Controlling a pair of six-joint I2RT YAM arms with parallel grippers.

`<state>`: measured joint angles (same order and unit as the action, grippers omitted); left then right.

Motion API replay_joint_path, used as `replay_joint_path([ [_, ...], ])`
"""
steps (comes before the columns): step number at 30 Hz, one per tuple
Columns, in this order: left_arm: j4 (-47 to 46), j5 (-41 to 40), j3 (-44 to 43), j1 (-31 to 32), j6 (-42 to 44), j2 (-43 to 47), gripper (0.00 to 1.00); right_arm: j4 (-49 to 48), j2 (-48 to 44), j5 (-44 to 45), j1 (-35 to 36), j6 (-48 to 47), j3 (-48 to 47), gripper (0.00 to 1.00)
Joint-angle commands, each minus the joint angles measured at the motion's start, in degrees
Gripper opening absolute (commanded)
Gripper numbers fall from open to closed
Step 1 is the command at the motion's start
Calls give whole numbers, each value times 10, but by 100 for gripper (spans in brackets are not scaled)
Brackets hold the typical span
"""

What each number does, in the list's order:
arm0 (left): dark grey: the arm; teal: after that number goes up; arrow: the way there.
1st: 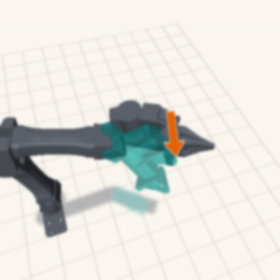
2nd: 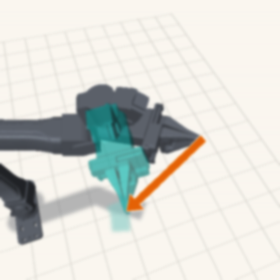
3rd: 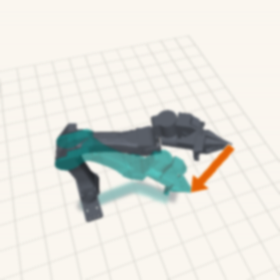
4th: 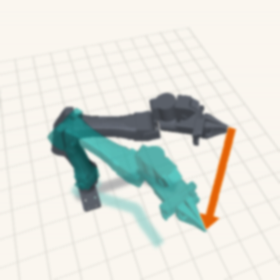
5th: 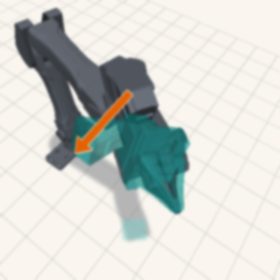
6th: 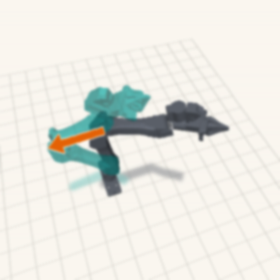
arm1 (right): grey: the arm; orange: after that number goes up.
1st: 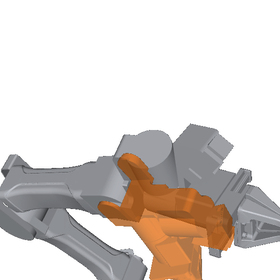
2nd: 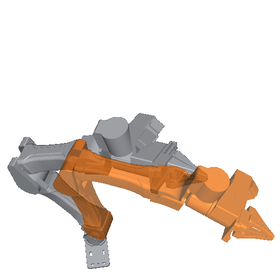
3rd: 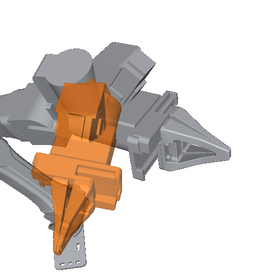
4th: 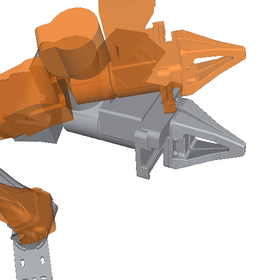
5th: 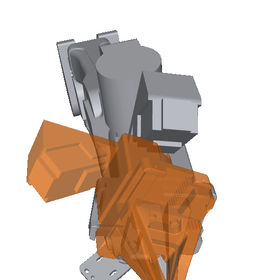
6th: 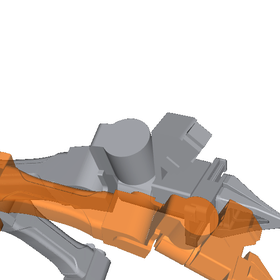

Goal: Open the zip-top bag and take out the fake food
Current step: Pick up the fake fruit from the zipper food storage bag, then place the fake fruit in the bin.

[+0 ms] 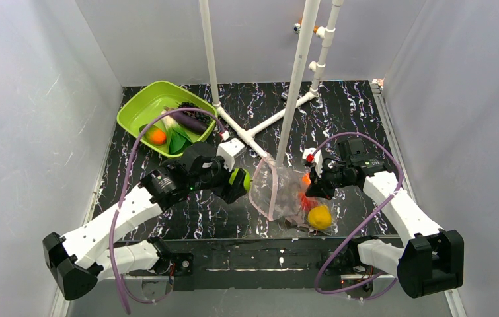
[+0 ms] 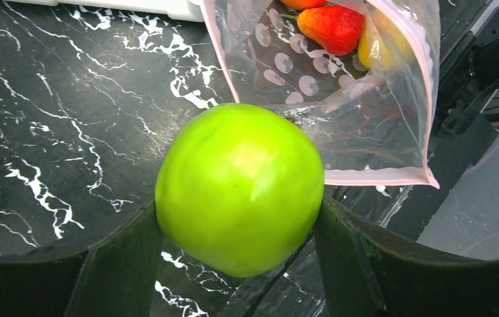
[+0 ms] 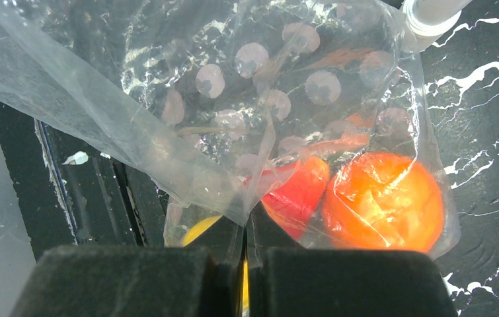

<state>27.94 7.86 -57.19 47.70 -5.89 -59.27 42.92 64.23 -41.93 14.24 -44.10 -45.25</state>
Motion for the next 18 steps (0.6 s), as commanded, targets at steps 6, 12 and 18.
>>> replay_joint_path([
  [6, 7, -57, -12, -10, 17, 38, 0, -10, 0, -1, -2, 1, 0, 1],
  [12, -6, -101, 2, -22, 14, 60, 0, -10, 0, -1, -2, 0, -1, 1],
  [18, -19, -146, 21, -42, 2, 83, 0, -9, -1, 0, -2, 0, 0, 1],
])
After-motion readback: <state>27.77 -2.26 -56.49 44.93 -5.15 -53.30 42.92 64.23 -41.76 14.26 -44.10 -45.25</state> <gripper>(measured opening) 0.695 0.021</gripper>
